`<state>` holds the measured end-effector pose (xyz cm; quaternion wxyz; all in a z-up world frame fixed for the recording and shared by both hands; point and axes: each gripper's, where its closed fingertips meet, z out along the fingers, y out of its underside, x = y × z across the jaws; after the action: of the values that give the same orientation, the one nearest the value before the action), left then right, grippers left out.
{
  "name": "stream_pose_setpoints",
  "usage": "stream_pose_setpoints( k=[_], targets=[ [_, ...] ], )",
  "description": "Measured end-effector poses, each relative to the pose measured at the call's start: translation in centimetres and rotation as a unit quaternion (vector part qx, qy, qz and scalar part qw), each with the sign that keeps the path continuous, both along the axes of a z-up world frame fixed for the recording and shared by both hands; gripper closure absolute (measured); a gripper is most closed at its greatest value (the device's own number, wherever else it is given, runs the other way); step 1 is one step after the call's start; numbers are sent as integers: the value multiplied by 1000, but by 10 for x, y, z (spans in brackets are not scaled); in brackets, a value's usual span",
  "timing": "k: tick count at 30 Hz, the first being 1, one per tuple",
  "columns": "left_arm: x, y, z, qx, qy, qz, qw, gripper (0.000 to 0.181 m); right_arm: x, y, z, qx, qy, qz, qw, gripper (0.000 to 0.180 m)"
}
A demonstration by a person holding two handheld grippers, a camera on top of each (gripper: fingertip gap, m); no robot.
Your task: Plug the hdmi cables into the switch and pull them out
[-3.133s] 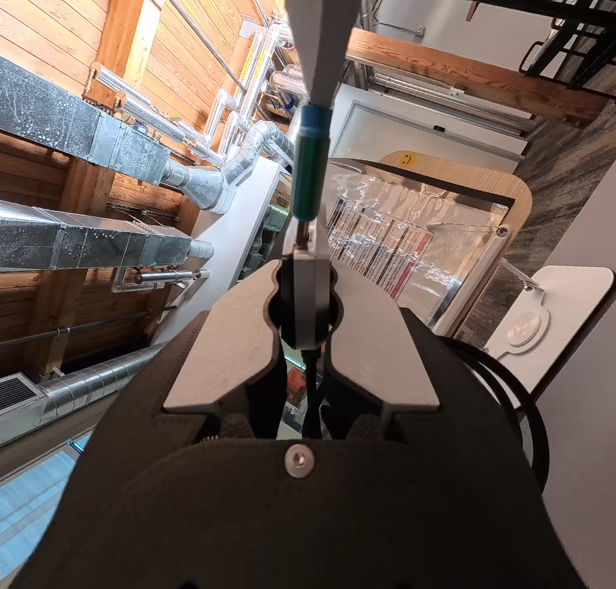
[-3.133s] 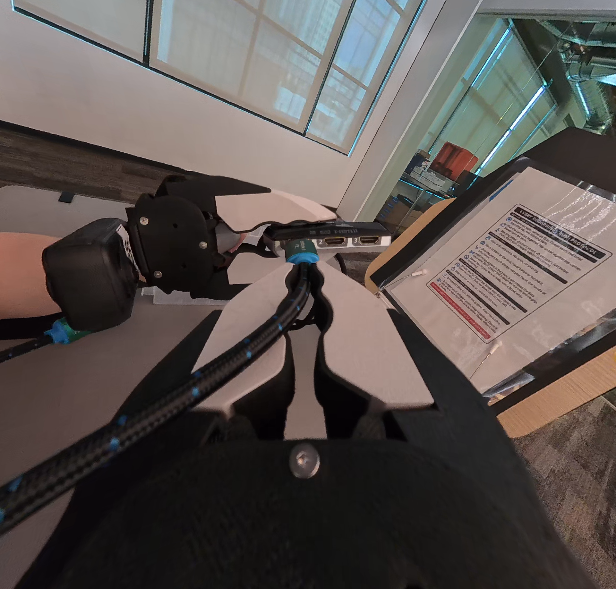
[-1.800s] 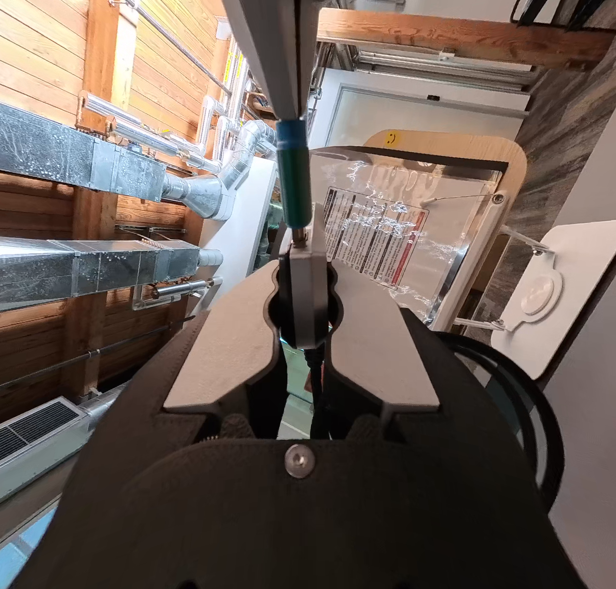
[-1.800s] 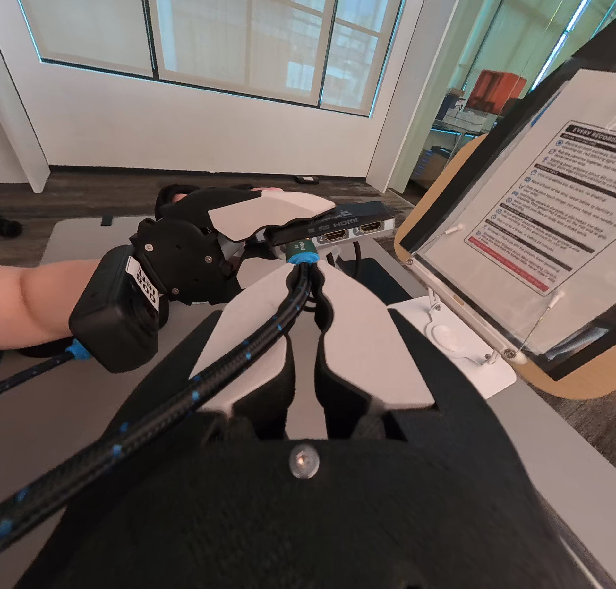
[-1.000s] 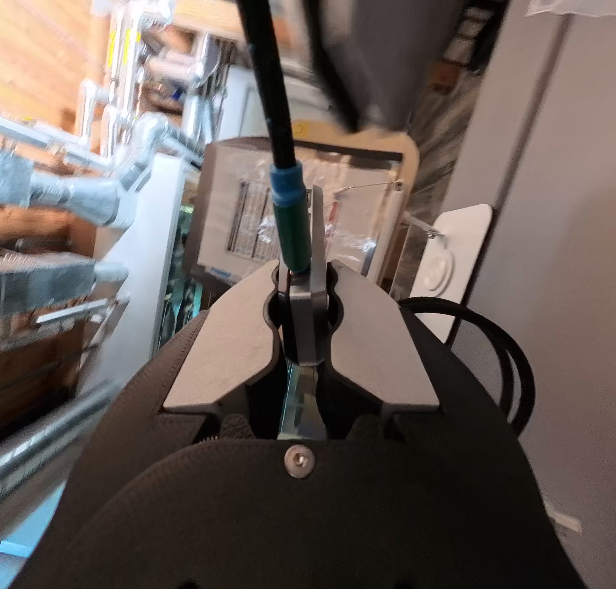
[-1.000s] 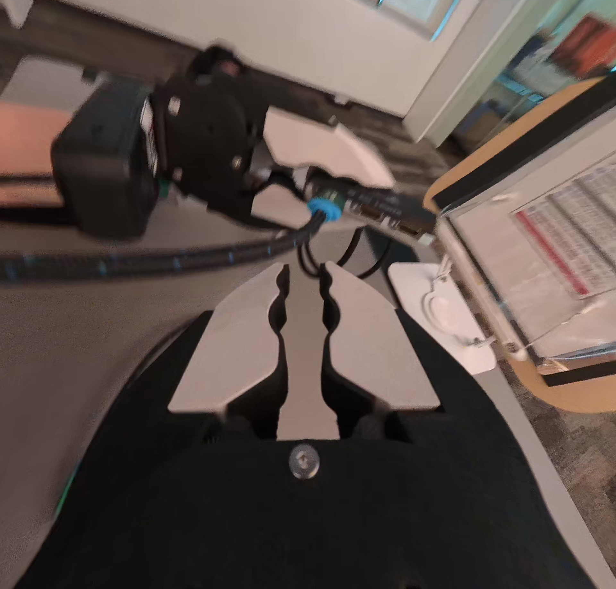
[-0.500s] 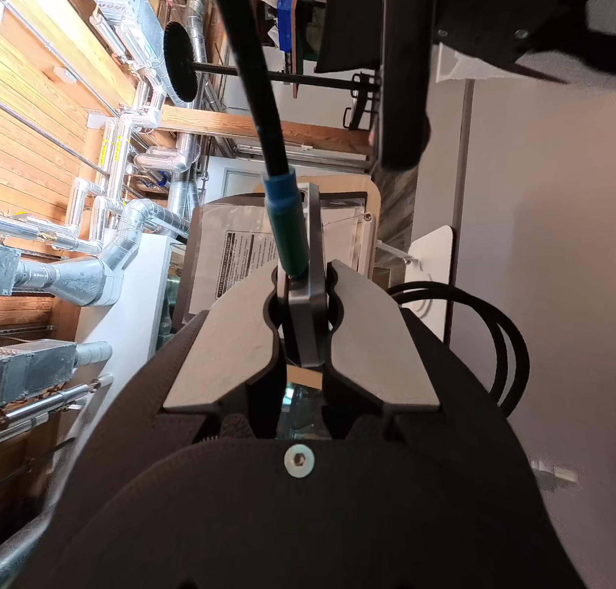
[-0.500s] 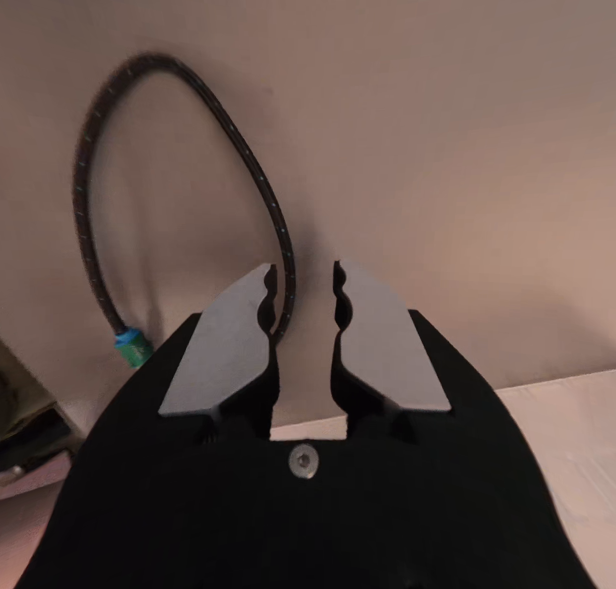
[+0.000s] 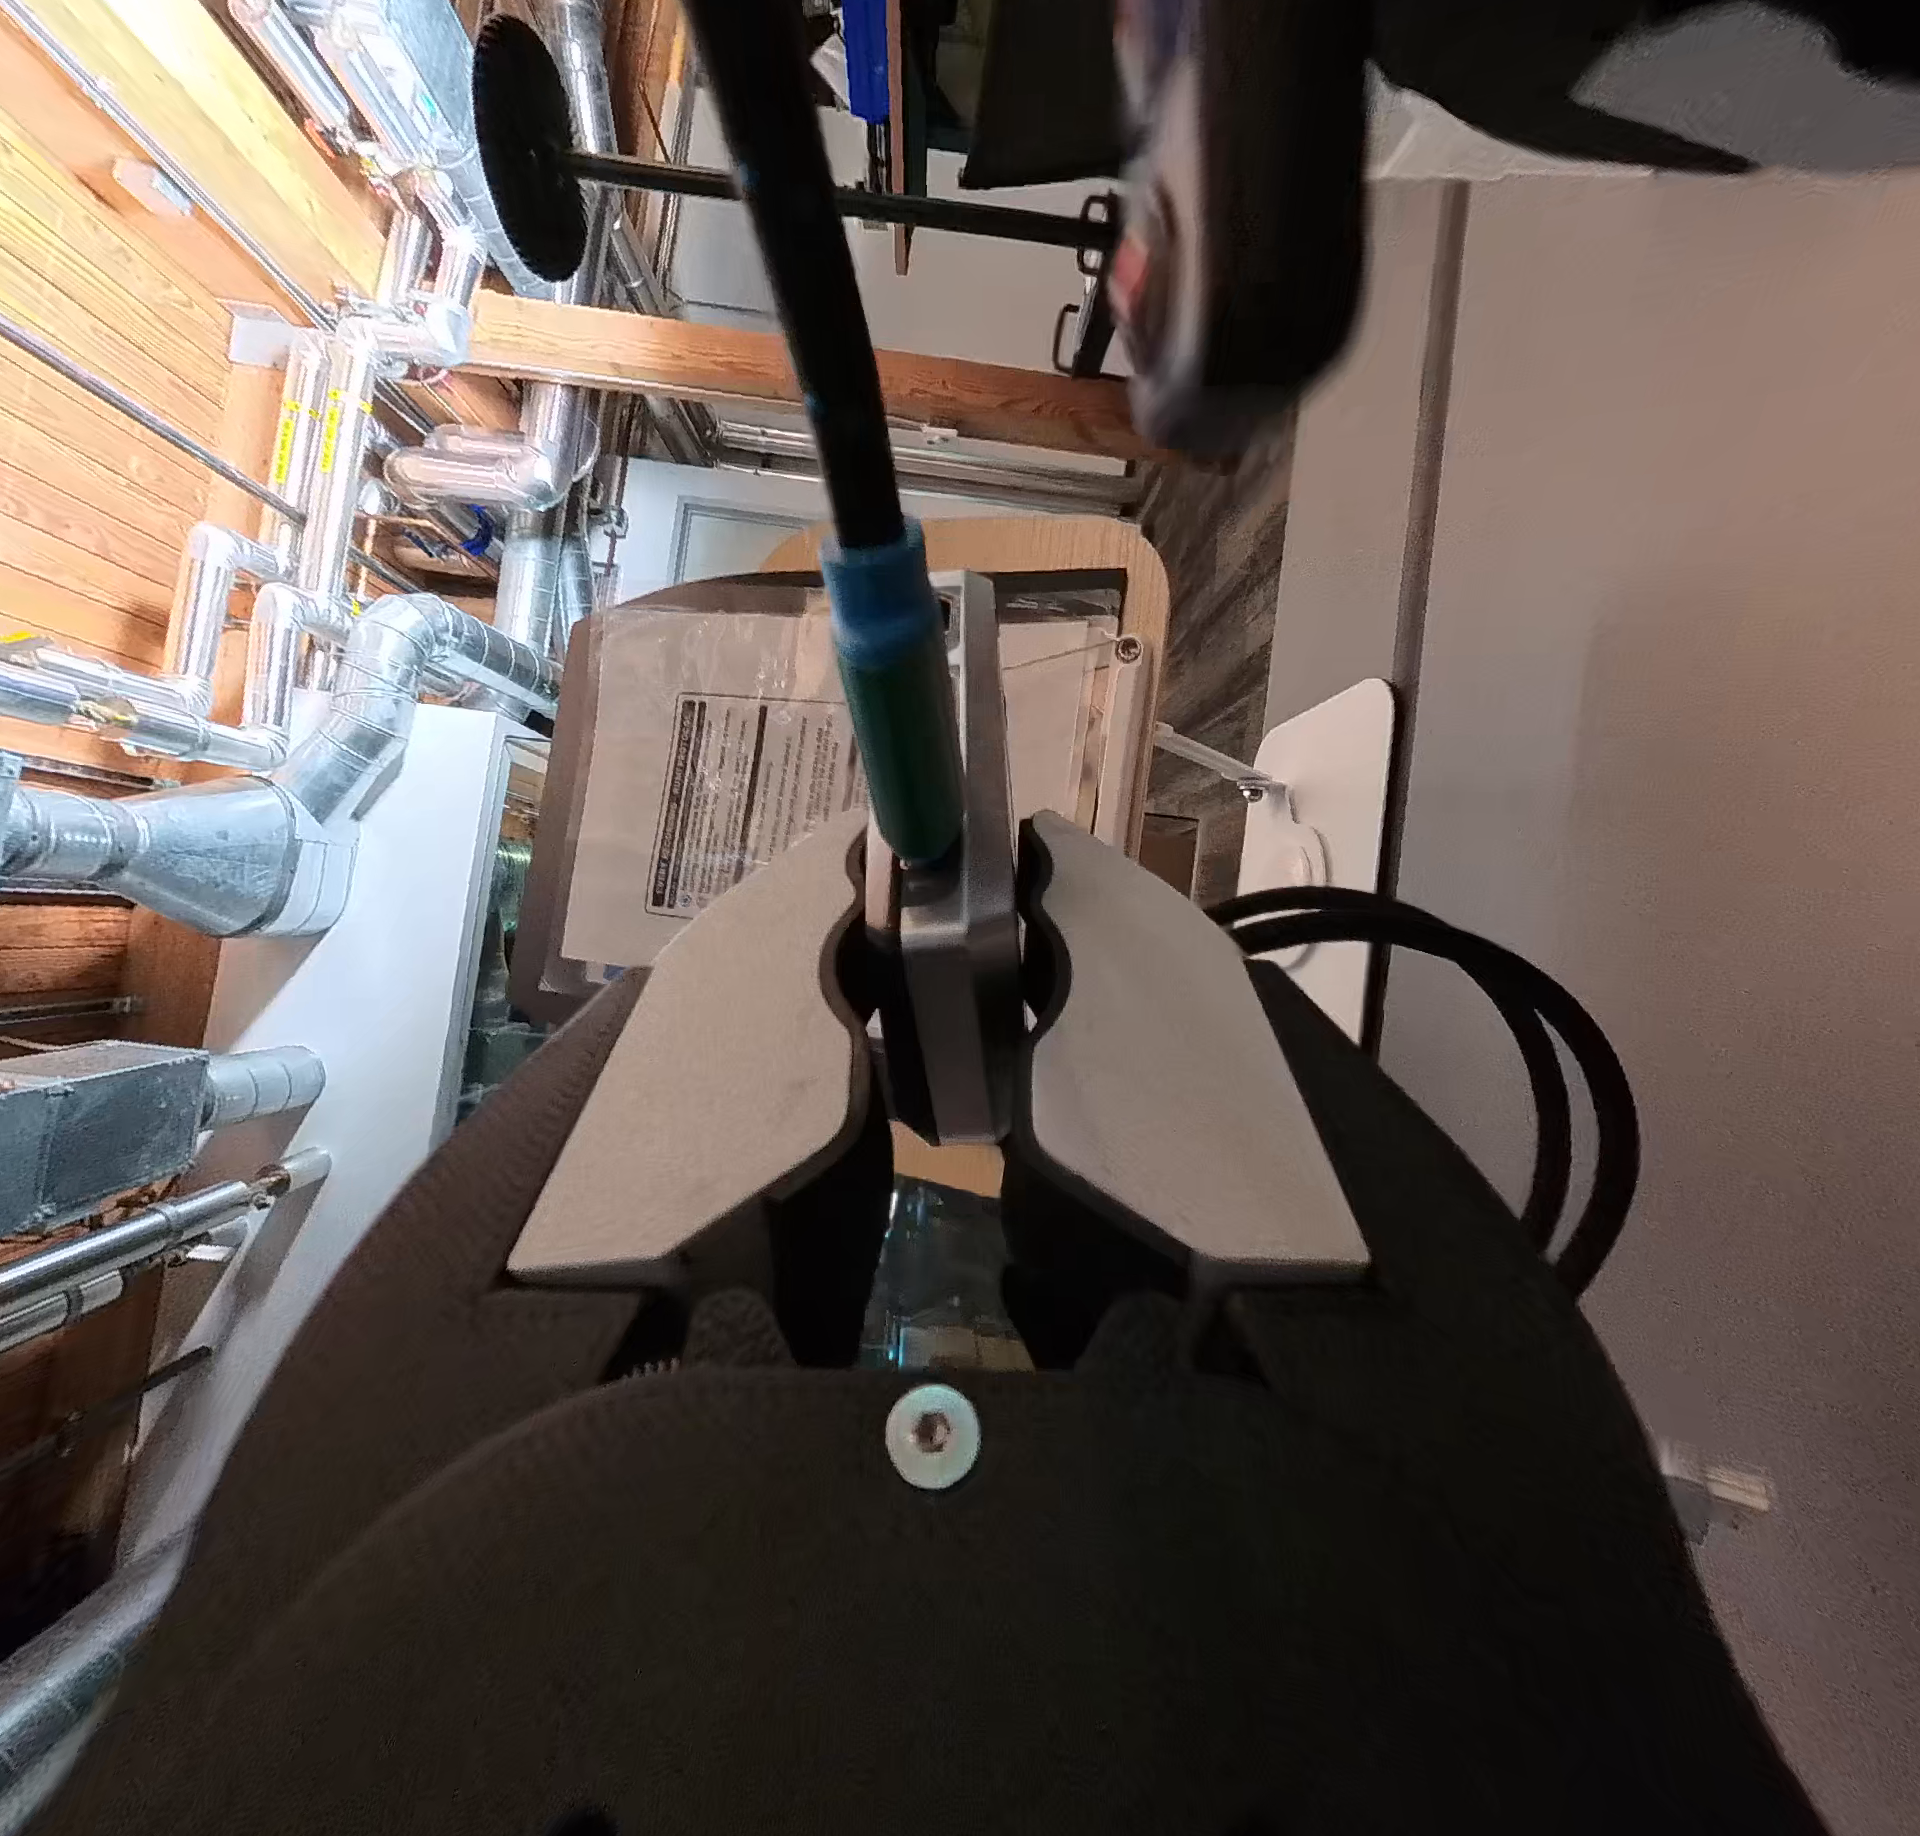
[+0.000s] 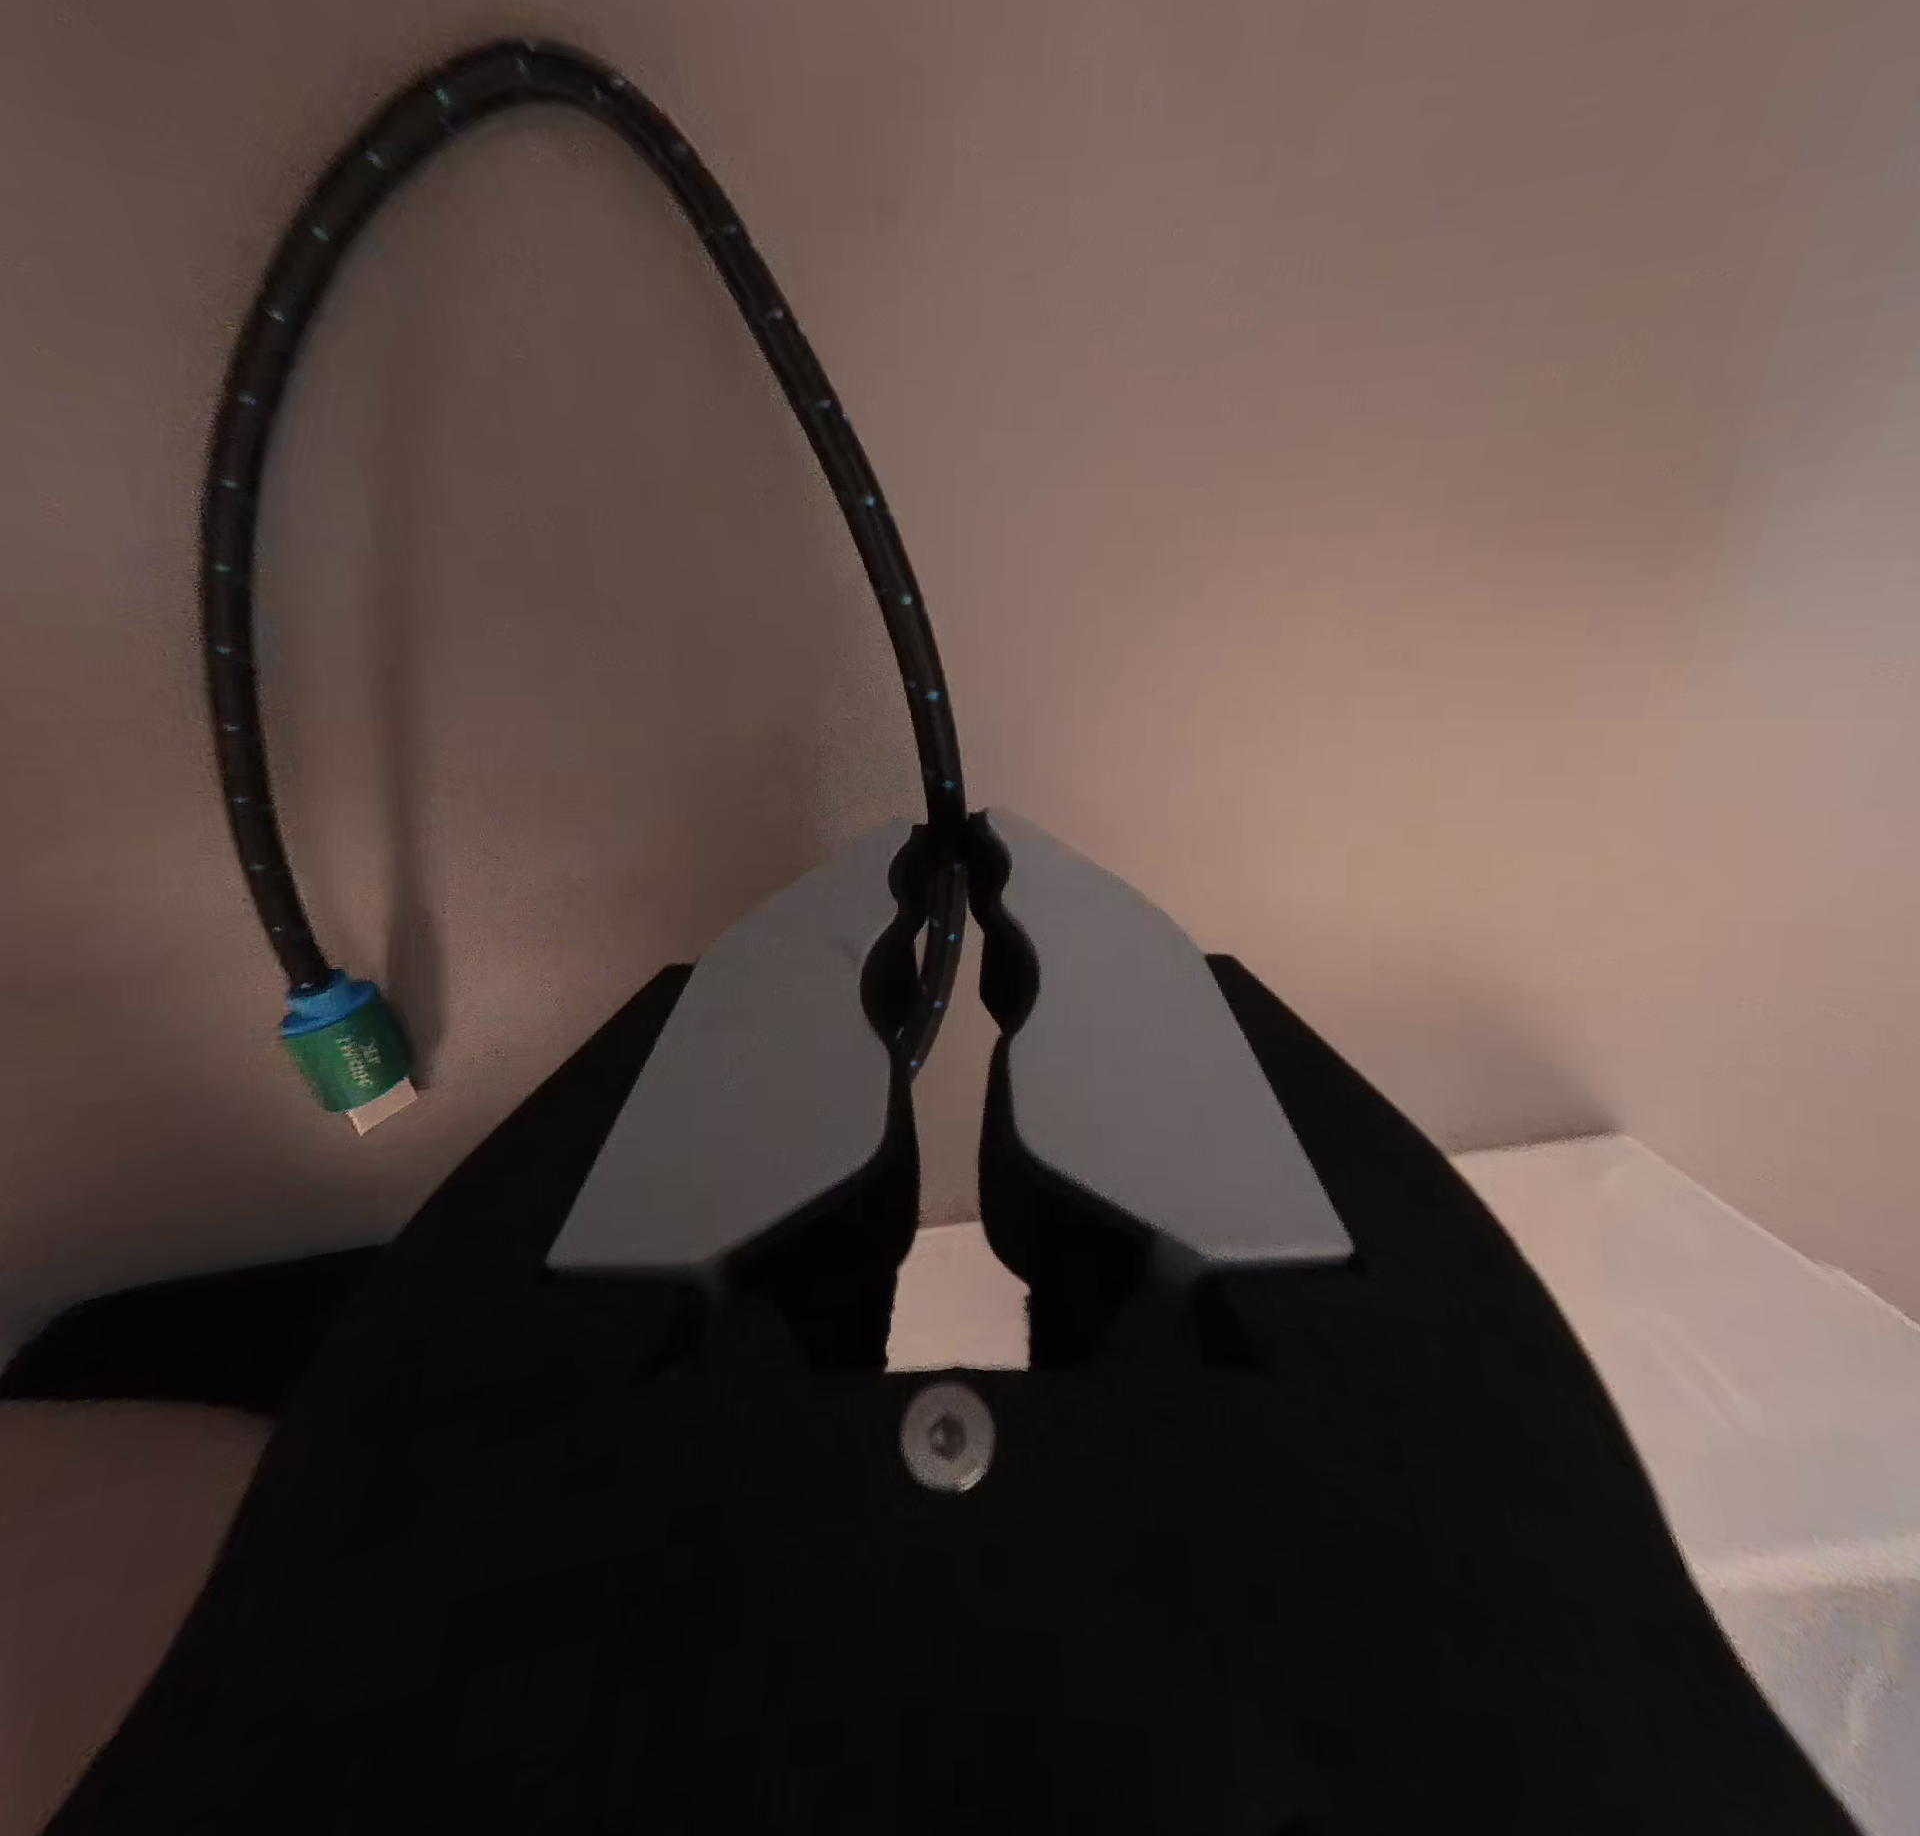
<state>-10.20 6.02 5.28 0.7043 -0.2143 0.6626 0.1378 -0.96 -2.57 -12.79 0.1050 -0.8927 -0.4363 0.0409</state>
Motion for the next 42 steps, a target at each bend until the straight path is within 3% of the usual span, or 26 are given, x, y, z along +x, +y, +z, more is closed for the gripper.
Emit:
stream_pose_setpoints(
  k=[1,5,14,20,23,28,33,37,42],
  targets=[
    [0,2,-2,-5,4,3,1000,160,0,1,13,25,13,4,1000,172],
    [3,5,-12,-20,21,9,1000,160,-4,-12,67,117,77,55,989,172],
    [34,-7,-70,-63,81,-12,995,159,21,-51,148,293,46,99,950,172],
    [40,6,-83,-103,52,13,993,159,16,-91,143,246,44,126,960,172],
    [37,12,-98,-91,86,27,992,159,-3,-114,139,206,56,169,962,172],
    [44,-8,-133,-96,145,-21,984,159,-22,-147,149,204,109,244,942,172],
    [51,-21,-170,-49,226,-22,973,158,-22,-152,168,254,158,268,916,172],
    [55,-26,-177,-25,237,-21,971,158,-17,-147,169,262,165,262,914,172],
    [55,-19,-178,20,247,6,969,133,-12,-139,166,259,168,249,918,172]
  ],
)
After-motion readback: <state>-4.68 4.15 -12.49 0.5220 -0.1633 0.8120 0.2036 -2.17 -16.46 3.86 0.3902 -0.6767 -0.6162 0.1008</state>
